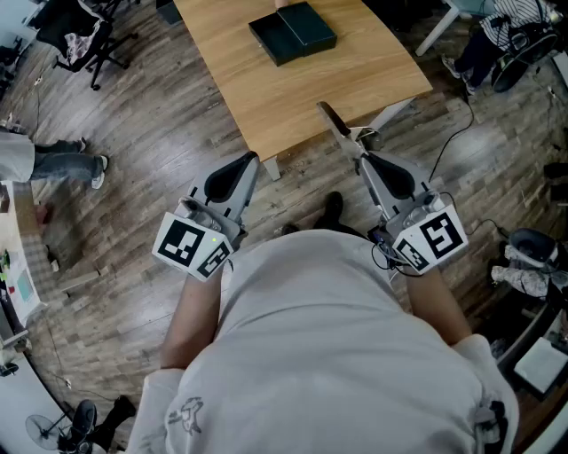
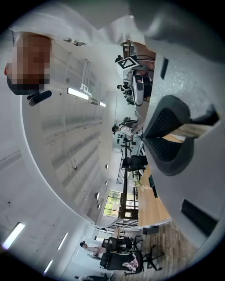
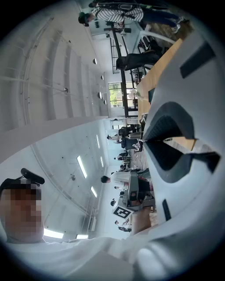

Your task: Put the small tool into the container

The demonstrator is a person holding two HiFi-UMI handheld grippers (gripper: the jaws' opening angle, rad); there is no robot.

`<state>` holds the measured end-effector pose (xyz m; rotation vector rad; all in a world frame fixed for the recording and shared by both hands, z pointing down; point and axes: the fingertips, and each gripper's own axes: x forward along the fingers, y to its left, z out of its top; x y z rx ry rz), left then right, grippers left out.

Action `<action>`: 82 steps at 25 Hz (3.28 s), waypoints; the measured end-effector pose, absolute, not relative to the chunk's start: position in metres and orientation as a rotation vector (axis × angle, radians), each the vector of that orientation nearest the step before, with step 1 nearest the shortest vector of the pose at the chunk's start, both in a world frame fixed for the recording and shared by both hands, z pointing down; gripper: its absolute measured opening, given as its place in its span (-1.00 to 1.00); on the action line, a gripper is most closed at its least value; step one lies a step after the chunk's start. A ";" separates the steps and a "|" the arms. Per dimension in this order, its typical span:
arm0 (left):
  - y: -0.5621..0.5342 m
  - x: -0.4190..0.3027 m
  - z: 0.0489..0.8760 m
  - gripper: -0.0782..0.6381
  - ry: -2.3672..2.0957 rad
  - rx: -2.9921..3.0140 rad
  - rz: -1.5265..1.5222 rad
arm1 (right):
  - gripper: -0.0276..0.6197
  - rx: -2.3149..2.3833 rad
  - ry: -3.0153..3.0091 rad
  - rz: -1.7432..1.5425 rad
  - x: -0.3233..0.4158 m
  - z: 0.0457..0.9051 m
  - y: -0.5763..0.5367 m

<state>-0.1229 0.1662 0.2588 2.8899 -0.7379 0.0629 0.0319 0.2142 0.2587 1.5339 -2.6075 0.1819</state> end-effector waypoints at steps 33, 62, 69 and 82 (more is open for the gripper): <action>0.094 0.029 0.278 -0.76 -0.876 2.806 0.124 | -0.87 1.359 -2.709 0.223 0.178 0.272 0.117; -0.006 -0.044 0.285 -0.76 -0.711 2.841 0.116 | -0.88 1.503 -2.610 0.252 0.112 0.270 0.015; -0.009 -0.072 0.290 -0.76 -0.667 2.841 0.107 | -0.88 1.529 -2.610 0.295 0.077 0.275 0.008; -0.050 -0.061 0.302 -0.76 -0.745 2.784 0.136 | -0.88 1.454 -2.612 0.332 0.087 0.292 -0.045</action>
